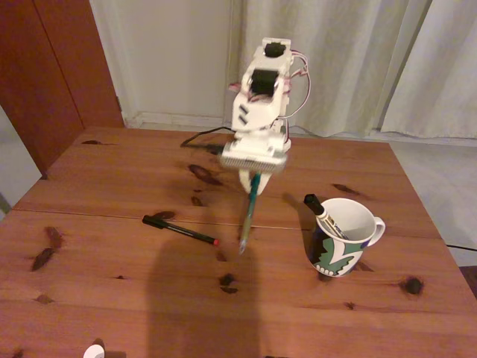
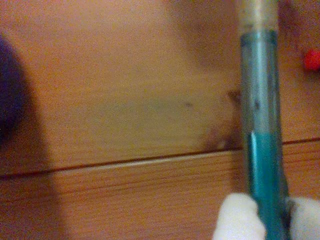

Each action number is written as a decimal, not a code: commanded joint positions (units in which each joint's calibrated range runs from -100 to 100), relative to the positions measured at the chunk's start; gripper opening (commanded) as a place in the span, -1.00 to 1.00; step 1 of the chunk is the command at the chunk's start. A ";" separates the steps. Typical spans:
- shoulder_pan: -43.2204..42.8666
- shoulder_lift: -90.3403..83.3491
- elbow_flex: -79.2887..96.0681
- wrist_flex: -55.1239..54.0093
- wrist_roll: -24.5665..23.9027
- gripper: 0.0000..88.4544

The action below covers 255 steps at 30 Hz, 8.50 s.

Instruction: Clean up the desk and place the pens and markers into the cup

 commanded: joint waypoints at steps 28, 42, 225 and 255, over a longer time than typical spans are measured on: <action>-7.97 -28.74 -0.81 -8.90 -5.42 -0.98; -8.61 -28.74 26.87 -47.27 -5.42 -0.98; 25.00 15.29 -8.93 -28.77 -9.92 -0.97; 27.33 13.47 -10.82 -28.17 -25.01 -0.98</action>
